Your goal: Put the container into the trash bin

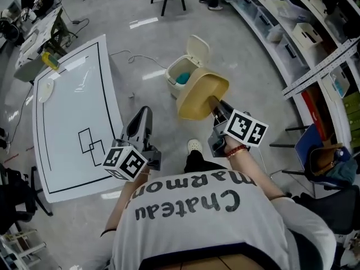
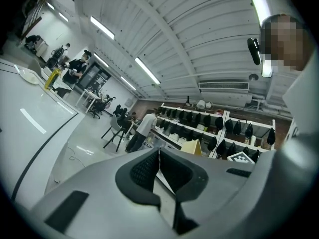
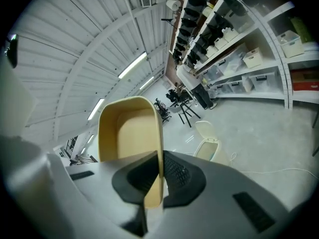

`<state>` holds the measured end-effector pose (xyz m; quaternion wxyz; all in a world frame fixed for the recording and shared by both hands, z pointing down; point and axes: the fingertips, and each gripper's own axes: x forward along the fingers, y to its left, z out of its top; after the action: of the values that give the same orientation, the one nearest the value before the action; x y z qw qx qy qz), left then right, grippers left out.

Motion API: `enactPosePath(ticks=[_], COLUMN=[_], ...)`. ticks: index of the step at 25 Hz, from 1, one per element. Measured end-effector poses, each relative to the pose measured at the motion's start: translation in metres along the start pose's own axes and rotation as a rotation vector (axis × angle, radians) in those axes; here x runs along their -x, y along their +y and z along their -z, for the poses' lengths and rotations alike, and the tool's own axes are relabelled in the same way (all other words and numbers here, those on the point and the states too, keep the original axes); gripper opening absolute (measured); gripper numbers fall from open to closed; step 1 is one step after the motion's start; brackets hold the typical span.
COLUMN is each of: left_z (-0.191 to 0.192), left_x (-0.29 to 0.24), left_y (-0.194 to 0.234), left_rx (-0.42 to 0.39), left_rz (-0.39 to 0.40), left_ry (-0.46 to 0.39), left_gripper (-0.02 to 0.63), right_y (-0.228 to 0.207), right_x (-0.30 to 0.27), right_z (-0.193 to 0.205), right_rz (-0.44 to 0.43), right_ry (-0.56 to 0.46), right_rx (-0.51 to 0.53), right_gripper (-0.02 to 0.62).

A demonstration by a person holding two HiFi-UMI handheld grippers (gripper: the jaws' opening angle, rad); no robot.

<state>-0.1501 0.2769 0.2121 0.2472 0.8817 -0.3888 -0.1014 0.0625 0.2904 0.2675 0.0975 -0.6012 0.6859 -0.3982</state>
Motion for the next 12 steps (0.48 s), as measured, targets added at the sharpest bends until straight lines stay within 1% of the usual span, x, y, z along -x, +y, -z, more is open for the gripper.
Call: enactPosePath(ticks=[7,12], left_z=[-0.03,-0.041], left_x=[-0.07,-0.118], left_y=[0.022,0.028], left_rx=[-0.018,-0.024], left_rz=[-0.071,-0.093], left_ry=[-0.044,-0.075], left_gripper=[0.028,0.028], right_y=[-0.007,-0.017], right_x=[-0.075,-0.114], right_z=[-0.066,-0.108], right_rz=[-0.065,-0.103], right_ry=[0.038,0.047], right_rx=[0.011,0.024], right_gripper=[0.034,0.034])
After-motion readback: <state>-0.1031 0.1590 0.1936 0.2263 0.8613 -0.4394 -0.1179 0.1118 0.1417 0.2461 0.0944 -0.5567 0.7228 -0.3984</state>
